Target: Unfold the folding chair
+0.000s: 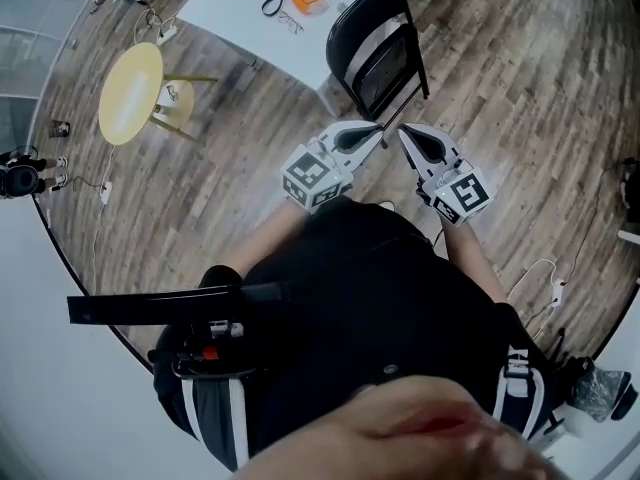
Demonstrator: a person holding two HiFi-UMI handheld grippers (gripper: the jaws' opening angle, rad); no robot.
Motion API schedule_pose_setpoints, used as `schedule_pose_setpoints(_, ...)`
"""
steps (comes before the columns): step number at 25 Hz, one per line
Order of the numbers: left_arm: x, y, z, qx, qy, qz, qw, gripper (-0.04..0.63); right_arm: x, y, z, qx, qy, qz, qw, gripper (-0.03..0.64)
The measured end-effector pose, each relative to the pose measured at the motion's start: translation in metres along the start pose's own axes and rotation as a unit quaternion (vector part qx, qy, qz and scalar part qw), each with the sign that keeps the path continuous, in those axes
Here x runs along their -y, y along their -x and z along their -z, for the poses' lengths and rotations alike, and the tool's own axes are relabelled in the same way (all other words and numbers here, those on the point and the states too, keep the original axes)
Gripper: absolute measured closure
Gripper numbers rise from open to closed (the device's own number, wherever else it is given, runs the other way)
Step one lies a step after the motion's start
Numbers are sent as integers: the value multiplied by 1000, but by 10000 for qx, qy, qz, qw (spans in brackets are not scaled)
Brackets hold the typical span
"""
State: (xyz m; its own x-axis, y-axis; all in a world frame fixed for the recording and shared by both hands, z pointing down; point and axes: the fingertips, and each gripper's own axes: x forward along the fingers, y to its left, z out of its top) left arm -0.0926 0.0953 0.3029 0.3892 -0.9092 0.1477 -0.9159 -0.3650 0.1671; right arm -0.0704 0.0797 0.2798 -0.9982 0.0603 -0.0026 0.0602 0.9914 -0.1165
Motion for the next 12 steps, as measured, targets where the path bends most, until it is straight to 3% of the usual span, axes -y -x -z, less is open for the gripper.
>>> schedule_pose_setpoints(8,-16,-18,2,-73,36,8,10000,591,27,-11,1,13,-100,34,9999,609)
schedule_pose_setpoints(12,-37,-33,4,-83,68,206,9997,591,48,-26,6,-58,-163,214,9996,609)
